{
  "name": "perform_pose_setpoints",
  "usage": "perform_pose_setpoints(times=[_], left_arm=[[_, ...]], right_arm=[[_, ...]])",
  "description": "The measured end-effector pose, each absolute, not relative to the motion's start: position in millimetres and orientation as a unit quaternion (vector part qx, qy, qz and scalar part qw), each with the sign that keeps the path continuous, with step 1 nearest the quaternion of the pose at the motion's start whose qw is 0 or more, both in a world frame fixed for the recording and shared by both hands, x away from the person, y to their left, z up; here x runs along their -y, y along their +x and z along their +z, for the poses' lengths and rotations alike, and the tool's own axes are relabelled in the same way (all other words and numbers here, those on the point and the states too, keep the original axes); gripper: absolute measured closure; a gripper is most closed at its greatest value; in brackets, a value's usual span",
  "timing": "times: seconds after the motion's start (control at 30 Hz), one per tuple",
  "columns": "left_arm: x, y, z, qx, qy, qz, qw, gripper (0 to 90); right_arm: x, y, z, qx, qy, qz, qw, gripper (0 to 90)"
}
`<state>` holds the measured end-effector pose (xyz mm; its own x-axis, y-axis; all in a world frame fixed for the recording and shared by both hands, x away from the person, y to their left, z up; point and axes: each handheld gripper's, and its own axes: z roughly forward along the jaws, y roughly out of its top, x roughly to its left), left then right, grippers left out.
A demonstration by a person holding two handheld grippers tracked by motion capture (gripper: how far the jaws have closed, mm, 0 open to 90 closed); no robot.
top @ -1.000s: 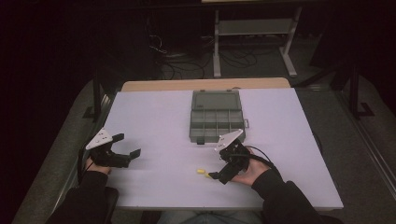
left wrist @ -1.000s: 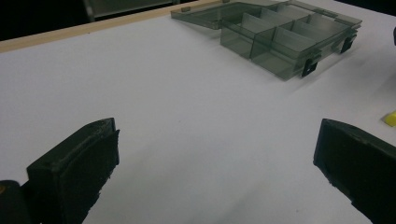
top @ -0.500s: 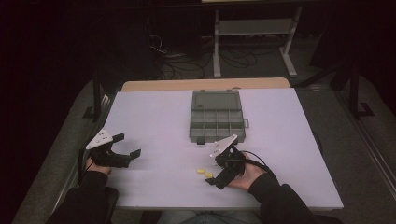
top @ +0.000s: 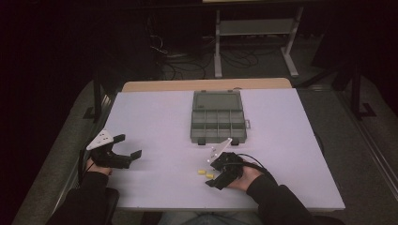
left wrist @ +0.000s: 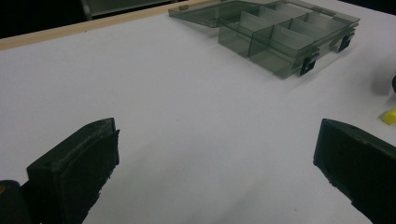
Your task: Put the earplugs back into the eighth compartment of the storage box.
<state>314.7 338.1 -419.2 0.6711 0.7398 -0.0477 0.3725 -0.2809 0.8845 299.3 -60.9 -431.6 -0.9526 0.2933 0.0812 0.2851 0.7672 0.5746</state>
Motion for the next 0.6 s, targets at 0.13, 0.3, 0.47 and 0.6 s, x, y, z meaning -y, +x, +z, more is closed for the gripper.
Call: perform_pose_setpoints(times=[0.13,0.3,0.47,0.6], left_arm=[[-338.0,314.7,-419.3,-0.357,0.777,0.19,0.481,0.0],[-338.0,314.8,-419.3,-0.358,0.777,0.19,0.481,0.0],[-338.0,314.7,-419.4,-0.357,0.777,0.19,0.482,0.0],[-337.9,314.9,-419.5,-0.357,0.778,0.189,0.481,0.0]], right_arm=[[59.2,298.5,-432.7,-0.941,0.147,0.305,0.011,48.9],[55.8,296.8,-433.1,-0.943,0.144,0.301,0.018,62.9],[55.0,298.3,-435.1,-0.944,0.149,0.293,0.021,74.5],[55.9,298.9,-434.9,-0.944,0.152,0.293,0.022,78.3]])
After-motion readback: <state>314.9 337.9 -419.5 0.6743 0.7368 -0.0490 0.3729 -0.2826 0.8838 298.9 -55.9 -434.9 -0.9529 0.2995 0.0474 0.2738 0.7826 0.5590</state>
